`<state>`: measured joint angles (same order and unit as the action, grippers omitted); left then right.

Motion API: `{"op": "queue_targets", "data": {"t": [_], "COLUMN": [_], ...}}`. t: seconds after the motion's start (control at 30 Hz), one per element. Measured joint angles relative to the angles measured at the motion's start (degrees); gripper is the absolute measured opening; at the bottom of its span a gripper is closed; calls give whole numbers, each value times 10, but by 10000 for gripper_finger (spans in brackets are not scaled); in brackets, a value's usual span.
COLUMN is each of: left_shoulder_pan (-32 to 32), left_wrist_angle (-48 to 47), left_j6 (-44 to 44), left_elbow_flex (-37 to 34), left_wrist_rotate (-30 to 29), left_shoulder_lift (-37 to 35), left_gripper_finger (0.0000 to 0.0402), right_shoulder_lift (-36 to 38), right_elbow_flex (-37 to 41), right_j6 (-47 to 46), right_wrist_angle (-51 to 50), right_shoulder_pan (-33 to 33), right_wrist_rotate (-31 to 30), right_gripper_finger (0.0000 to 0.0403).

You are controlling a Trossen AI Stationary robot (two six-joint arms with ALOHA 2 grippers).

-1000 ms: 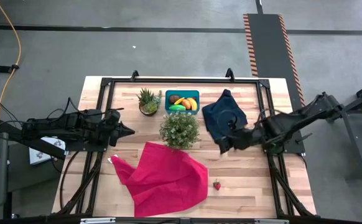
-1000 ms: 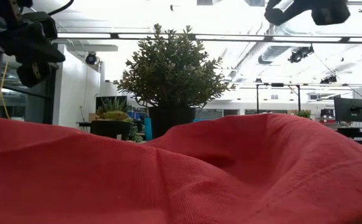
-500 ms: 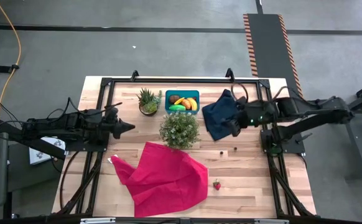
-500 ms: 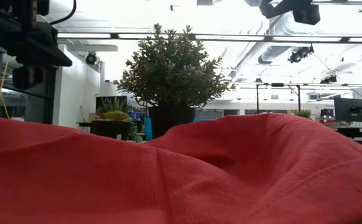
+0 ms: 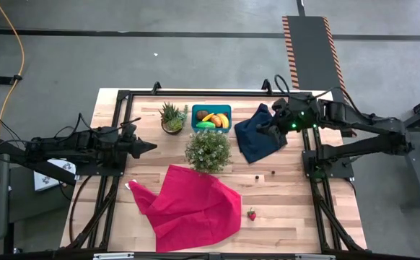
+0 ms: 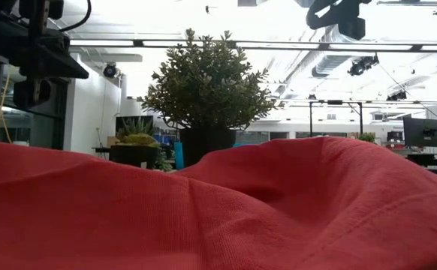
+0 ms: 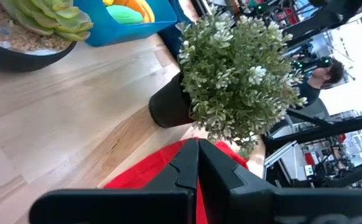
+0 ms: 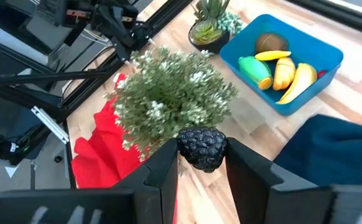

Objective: Pick and placing Produce into tupperware
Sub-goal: Put the blackberry into the blue bin

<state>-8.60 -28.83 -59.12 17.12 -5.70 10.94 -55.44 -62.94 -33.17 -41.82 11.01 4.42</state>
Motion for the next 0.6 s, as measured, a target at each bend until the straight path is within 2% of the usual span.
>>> {"op": "queue_targets", "data": {"t": [0.33,0.6], "left_shoulder_pan": [0,0], "left_wrist_angle": [20,20], "left_j6": [-13,-28], "left_elbow_flex": [0,0], "left_wrist_rotate": [0,0], "left_shoulder_lift": [0,0], "left_gripper_finger": [1,1], "right_shoulder_lift": [-9,-74], "right_elbow_flex": [0,0], "right_j6": [53,74], "right_wrist_angle": [34,119], "right_shoulder_pan": [116,175], "right_wrist_rotate": [106,201], "right_gripper_finger": [103,103]}}
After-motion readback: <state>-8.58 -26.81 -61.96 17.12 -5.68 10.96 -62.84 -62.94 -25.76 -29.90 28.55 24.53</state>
